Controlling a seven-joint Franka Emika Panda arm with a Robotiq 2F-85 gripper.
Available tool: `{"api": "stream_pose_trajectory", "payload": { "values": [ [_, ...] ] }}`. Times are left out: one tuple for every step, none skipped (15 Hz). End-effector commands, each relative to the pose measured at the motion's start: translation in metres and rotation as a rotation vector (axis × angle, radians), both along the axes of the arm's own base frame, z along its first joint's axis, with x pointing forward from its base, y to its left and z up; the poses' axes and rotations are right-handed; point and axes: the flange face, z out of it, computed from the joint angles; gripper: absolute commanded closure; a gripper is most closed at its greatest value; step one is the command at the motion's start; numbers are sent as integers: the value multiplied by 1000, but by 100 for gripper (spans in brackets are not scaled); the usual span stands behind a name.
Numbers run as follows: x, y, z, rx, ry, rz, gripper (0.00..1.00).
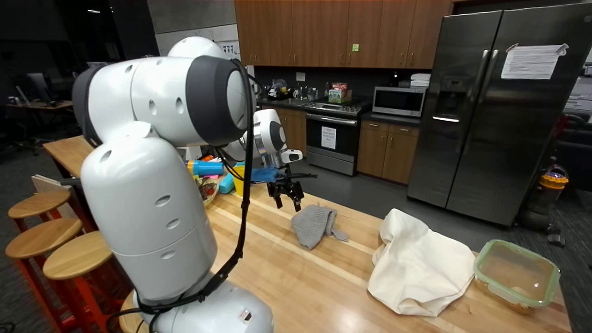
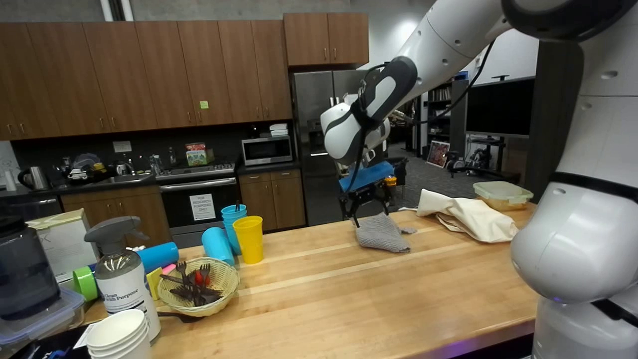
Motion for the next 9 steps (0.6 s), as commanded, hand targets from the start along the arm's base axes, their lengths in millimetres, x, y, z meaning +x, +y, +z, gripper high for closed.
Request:
{"api": "stream_pose_trajectory", "payload": {
  "values": [
    [-1,1,2,4,-11,-22,0],
    [0,2,3,9,-19,-41,0],
    [1,4,2,7,-27,-60,0],
    [2,5,1,2,-32,-77,0],
    [4,6,0,-2,-35,-91,0],
    [5,7,-2,-4,-38,-106,0],
    [6,8,-3,-12,-40,-126,0],
    [7,9,-6,-15,-41,-140,0],
    [8,10,-8,-18,-44,-160,0]
  ]
}}
